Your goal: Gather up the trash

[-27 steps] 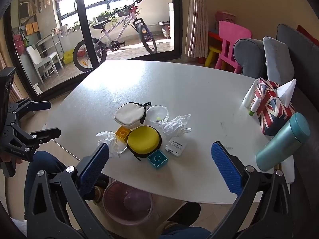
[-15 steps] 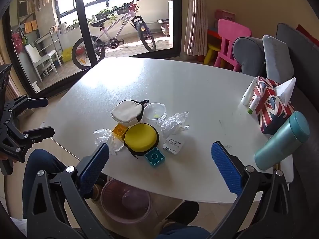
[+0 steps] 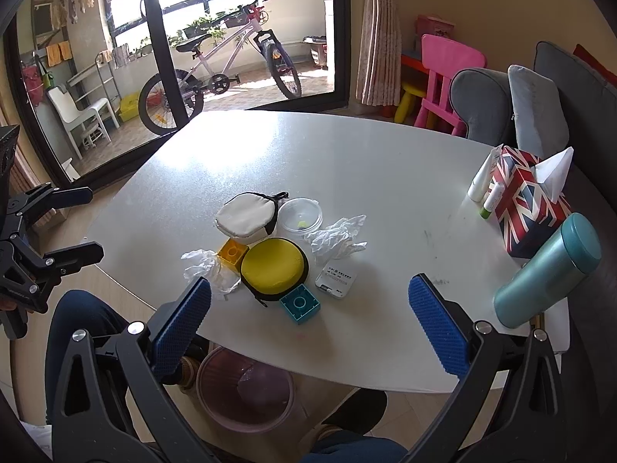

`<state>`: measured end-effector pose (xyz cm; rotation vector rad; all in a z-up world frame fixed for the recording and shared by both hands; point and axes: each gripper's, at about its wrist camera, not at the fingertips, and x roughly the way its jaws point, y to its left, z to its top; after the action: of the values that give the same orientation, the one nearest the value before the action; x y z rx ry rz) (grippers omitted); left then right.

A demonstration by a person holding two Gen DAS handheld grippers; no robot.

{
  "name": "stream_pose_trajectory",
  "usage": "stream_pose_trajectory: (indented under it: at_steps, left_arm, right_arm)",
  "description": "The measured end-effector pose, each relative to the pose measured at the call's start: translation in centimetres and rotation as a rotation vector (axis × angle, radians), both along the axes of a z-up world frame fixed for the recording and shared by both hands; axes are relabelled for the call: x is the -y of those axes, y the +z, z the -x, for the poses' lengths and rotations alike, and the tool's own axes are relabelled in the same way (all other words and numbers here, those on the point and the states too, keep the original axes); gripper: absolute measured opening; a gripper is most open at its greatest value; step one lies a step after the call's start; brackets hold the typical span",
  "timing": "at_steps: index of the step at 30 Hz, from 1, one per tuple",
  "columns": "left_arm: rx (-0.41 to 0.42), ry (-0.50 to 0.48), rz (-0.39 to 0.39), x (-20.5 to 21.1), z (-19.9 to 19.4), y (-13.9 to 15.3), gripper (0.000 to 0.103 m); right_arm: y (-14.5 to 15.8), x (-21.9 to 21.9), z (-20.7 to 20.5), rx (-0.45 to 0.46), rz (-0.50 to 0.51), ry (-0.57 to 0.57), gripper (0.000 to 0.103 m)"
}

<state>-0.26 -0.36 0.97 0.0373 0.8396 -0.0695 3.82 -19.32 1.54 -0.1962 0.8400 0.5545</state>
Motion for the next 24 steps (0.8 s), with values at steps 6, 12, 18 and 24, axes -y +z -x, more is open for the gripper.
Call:
stream_pose_trajectory:
  at_steps: [6,12,18,24]
  left_arm:
    - [-0.002,-0.002,0.013,-0.29,0.09,-0.24,0.098]
    - [0.002,-0.002,0.018,-0.43,0.25,-0.27,0.098]
    - [-0.004,-0.003,0.024,-0.46,0.14,-0.35,0.098]
    - [-0.002,-0.003,0.025,-0.7,0.16,-0.4,0.098]
  right_arm:
    - [-0.06,-0.01,-0.02,-0.01,0.0,-0.003,0.1]
    - [-0.08,-0.04,0.05,-0.012,-0.002,-0.003,0.1]
    - [-0.07,0.02,0.01,-0.016,-0.007,-0.004,0.1]
    - [-0.1,0.11,0.01,-0.017,-0.008,-0.005,0.1]
